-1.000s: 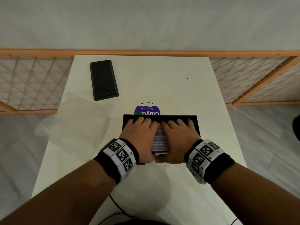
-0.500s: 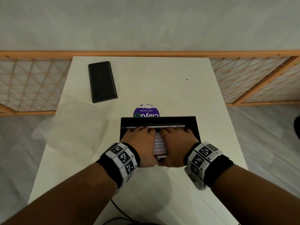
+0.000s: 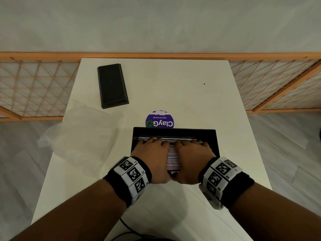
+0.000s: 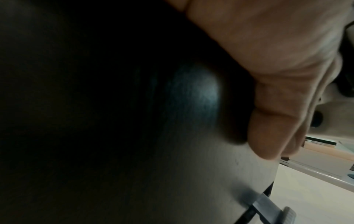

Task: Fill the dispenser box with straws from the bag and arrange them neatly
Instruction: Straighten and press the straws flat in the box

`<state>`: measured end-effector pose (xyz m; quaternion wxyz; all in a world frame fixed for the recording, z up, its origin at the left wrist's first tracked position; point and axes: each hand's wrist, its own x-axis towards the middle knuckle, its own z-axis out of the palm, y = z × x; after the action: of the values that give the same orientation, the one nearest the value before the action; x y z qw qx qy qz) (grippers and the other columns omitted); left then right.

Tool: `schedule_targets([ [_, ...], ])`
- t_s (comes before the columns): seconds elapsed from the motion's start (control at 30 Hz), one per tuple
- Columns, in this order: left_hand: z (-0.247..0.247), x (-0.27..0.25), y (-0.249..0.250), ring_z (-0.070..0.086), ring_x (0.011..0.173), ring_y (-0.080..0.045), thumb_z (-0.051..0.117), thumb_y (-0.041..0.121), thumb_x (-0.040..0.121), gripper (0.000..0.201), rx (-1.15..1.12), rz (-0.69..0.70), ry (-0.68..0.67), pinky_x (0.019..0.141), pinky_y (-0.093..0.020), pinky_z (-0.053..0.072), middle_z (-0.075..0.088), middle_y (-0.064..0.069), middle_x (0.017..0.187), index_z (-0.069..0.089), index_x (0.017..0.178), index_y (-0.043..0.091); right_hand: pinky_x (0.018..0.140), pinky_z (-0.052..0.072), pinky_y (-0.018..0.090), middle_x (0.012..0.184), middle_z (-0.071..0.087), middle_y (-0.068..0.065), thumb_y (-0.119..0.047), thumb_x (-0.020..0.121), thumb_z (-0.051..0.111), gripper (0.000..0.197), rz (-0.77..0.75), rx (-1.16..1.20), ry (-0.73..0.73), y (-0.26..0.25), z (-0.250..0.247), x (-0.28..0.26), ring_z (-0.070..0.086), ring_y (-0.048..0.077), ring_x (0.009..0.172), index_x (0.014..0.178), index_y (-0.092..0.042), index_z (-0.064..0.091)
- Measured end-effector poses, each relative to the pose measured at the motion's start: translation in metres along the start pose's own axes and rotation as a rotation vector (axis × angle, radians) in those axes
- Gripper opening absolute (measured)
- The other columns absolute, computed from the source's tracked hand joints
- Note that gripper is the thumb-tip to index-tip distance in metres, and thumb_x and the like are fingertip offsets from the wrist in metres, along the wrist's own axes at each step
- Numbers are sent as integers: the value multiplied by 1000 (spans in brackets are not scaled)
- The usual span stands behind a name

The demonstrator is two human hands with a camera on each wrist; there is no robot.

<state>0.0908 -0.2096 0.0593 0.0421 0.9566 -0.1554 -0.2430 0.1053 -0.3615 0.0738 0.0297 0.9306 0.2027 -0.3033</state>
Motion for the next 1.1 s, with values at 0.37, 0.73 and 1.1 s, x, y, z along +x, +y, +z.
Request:
schedule_targets([
  [0.37,3,-4,1,49,125,-20,61,68,71,78,-30,-1,33,110,-43,38,48,4,133,42,135,28,111,33,49,132,52,-6,-65,64,65,82,-30,40,44,1,4,2,49,24,124,133,-26,43],
  [0.73,1,-8,6,49,124,-20,65,59,74,73,16,18,82,110,-42,37,51,3,132,43,134,24,117,25,49,138,50,-8,-63,63,67,87,-41,67,76,1,6,1,45,22,132,139,-31,38],
  [1.1,10,-19,3,53,115,-21,55,67,75,71,28,-75,130,103,-40,41,55,2,126,48,129,21,120,17,53,137,52,4,-71,69,56,88,56,-56,30,10,8,-9,44,27,133,136,-16,42],
])
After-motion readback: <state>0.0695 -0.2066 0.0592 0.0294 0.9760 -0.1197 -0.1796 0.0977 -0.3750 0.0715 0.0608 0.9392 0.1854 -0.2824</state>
